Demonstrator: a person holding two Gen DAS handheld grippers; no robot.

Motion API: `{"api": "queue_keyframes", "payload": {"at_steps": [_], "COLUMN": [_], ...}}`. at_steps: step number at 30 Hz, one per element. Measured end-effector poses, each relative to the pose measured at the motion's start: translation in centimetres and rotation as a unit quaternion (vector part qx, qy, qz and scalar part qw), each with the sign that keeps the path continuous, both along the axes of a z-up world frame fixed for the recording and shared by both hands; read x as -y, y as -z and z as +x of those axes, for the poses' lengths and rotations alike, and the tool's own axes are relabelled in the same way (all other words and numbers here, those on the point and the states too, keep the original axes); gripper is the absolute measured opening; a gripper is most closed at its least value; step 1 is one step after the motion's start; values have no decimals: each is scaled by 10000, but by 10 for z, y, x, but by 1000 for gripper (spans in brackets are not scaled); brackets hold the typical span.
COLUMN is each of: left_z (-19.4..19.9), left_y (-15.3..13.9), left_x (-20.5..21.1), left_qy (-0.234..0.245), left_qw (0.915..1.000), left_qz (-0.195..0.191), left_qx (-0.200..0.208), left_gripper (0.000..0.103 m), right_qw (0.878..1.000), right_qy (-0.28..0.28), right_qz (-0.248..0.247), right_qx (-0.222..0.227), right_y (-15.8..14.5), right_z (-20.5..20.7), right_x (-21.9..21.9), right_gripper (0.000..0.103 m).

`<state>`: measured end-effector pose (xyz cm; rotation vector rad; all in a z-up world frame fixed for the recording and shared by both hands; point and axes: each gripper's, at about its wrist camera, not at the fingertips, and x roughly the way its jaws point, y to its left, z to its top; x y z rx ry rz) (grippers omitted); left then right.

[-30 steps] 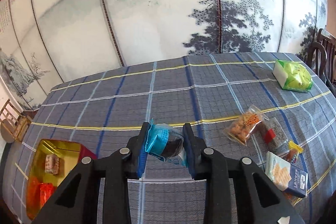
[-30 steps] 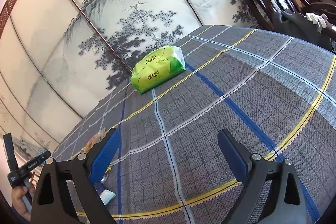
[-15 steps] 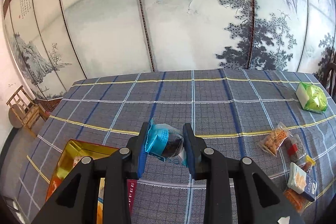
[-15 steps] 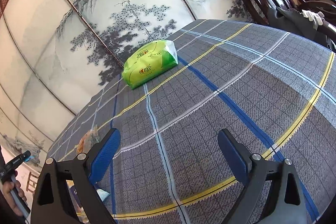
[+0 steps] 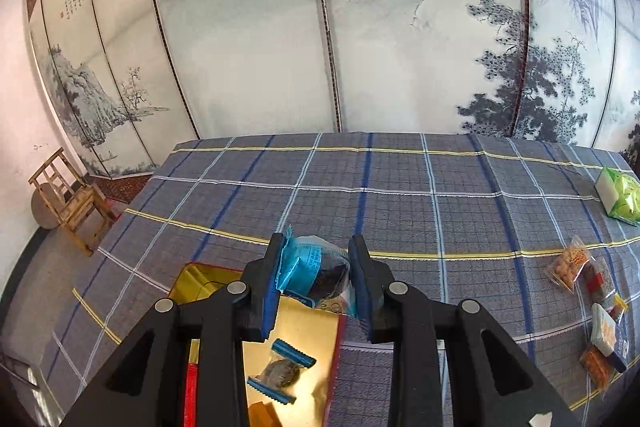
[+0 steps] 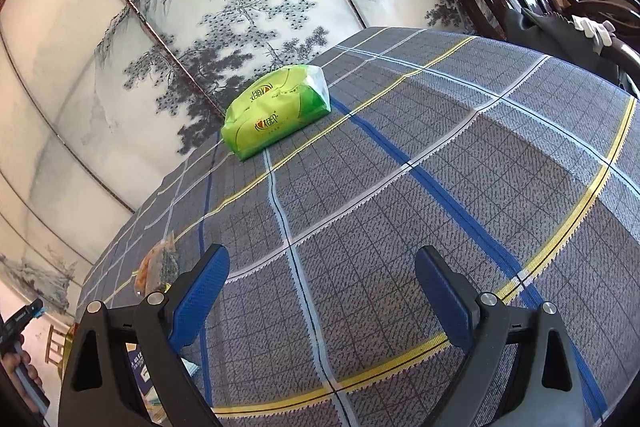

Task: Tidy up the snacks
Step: 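Carry the blue-wrapped candy into the tin and open the left gripper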

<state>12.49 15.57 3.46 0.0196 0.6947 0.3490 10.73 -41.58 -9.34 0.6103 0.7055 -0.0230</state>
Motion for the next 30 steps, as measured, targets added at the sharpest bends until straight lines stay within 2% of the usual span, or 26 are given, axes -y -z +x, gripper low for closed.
{"api": "queue_keyframes", "payload": {"at_steps": [6,19,22,30], "left_z": [-5,-15,-13,-6], "left_y": [7,42,49,66], "left_x": [-30,-76,-85,-108], "left_qy": [-263,-589,-648,-734], "left_qw": [9996,9968,9955,9883], "left_qz": [-41,-65,-205,-900], "left_qx": [-77,-534,-666,-990], "left_gripper": [28,28,28,28], "right_qw": [10000,10000,10000,10000], "right_qy": [-8,-34,-42,-44], "right_qz": [-10,-14,-12,-10], "right_qx": [-35,-46,-45,-43], "right_y": [0,2,2,2], "right_z": [0,1,1,1], "right_x": [0,-2,-3,-3], "right_gripper": [94,94,94,94]}}
